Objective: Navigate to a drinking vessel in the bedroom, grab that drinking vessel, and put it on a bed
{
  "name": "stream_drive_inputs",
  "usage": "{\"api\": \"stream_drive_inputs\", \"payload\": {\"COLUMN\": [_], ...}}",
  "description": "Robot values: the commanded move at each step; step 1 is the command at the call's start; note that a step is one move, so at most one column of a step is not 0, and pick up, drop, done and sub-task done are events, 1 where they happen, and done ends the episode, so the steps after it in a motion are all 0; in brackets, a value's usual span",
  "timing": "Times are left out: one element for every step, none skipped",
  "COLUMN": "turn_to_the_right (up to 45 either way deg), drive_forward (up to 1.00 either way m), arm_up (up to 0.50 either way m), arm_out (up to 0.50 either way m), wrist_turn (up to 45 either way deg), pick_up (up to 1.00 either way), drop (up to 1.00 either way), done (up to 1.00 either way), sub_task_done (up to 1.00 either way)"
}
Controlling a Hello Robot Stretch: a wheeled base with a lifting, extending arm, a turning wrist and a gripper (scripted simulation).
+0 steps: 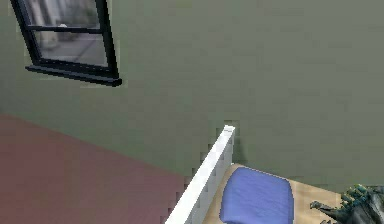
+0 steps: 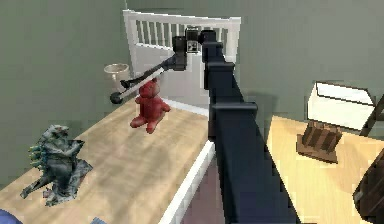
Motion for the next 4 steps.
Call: {"api": "stream_drive_inputs", "payload": {"turn_to_the_right": [0.0,0.0,0.0,0.0], "drive_forward": [0.00,0.00,0.00,0.00], "arm_up": [-0.32,-0.32,0.00,0.10], "arm_out": [0.00,0.00,0.00,0.00], "wrist_turn": [0.0,0.0,0.0,0.0], "pick_up": [0.00,0.00,0.00,0.00], "drop": [0.00,0.00,1.00,0.00], "done": [0.00,0.00,0.00,0.00], "sub_task_done": [0.00,0.00,0.00,0.00]}}
